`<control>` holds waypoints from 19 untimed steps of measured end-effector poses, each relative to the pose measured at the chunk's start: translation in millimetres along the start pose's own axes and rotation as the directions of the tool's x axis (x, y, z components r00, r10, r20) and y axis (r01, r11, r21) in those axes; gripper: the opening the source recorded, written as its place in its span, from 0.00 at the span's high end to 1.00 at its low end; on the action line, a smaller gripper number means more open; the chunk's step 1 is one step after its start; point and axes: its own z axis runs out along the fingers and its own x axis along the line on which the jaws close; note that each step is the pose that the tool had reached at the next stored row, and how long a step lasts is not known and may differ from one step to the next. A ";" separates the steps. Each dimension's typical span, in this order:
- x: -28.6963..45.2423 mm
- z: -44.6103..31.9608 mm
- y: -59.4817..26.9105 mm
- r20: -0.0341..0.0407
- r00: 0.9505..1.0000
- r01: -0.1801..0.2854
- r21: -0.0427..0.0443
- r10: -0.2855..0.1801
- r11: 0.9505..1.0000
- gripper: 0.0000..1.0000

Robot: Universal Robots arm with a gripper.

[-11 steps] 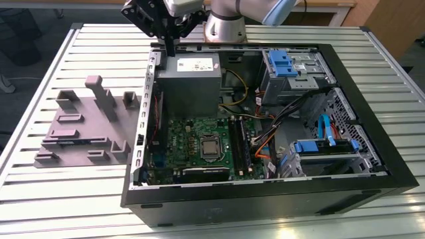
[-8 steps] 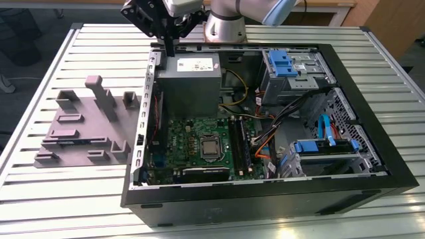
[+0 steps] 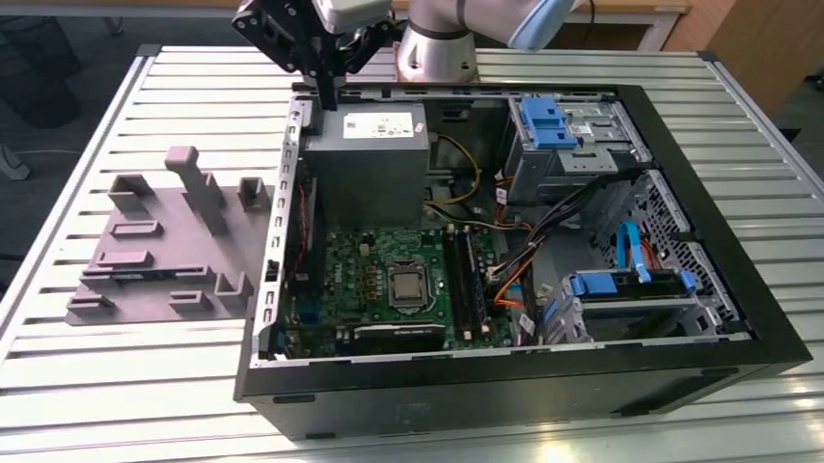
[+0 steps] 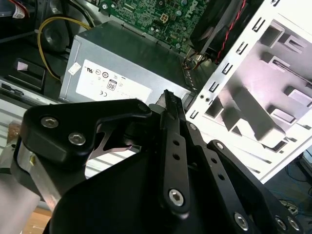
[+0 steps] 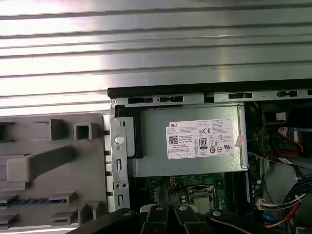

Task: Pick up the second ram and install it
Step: 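Reach for the second ram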

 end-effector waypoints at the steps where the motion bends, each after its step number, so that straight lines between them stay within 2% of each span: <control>1: 0.2 0.1 0.0 0.000 1.000 0.000 0.000 0.000 1.000 0.89; 19: 5.4 1.4 -0.5 0.000 1.000 0.000 0.000 0.000 1.000 0.89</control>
